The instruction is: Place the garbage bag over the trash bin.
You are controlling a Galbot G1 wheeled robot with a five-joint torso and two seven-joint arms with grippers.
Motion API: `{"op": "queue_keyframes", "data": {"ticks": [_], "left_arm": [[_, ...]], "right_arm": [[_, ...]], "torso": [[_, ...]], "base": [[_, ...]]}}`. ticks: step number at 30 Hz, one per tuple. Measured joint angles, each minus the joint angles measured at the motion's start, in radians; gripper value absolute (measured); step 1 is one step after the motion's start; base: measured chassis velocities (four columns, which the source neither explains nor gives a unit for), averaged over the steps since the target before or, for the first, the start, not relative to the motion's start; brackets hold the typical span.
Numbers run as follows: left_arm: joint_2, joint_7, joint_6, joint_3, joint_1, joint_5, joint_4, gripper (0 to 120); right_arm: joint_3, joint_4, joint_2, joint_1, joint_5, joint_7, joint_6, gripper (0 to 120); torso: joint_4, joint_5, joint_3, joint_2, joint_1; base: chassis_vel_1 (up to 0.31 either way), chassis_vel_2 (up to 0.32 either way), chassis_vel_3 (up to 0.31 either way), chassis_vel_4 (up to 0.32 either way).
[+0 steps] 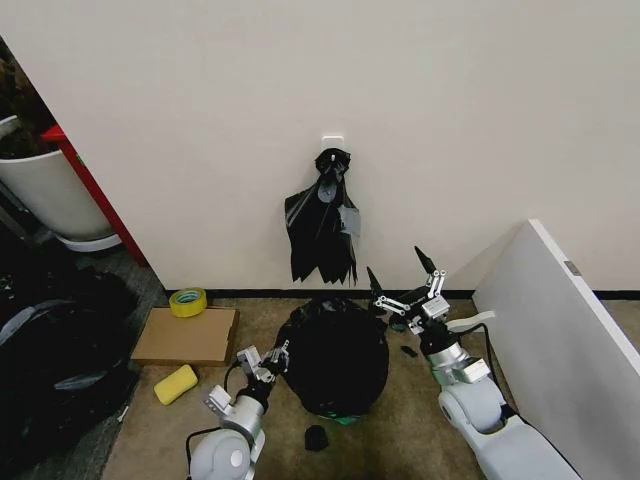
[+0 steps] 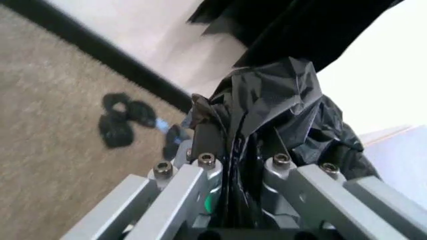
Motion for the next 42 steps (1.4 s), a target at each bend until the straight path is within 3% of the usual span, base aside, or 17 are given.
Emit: {"op": "queue_keyframes", "data": {"ticks": [2,11,25,30,42], "left_arm": [[-0.005,-0.003,-0.002,0.001,0.005,0.005,0.008,7],[0.003,-0.021,-0.02,-0.002,0.042,0.061,-0.009,38],[0.094,-0.109,0.016,-0.013,0.118,0.119,-0.168,92],[0.086,-0.153,0.057,-0.013,0.106,0.106,-0.152,100],[0.043,-0.247,0.152,-0.024,0.031,-0.023,-0.127,100]], "right_arm": [[-0.001,0.0,-0.002,-0.002,0.0,0.0,0.0,100],[0.002,0.012,-0.003,-0.012,0.006,0.0,0.0,100],[0.002,0.015,-0.001,-0.022,0.018,0.004,-0.007,100],[0.002,0.013,-0.002,-0.023,0.022,0.004,-0.009,100],[0.004,0.016,-0.01,-0.035,0.022,0.004,-0.011,100]], "torso": [[0.0002,0.0001,0.0,0.0,0.0],[0.0,0.0,0.0,0.0,0.0],[0.0001,0.0001,0.0,0.0,0.0],[0.0001,0.0001,0.0,0.0,0.0],[0.0,0.0,0.0,0.0,0.0]], "base": [[0.0,0.0,0.0,0.0],[0.0,0.0,0.0,0.0],[0.0,0.0,0.0,0.0],[0.0,0.0,0.0,0.0],[0.0,0.0,0.0,0.0]]}}
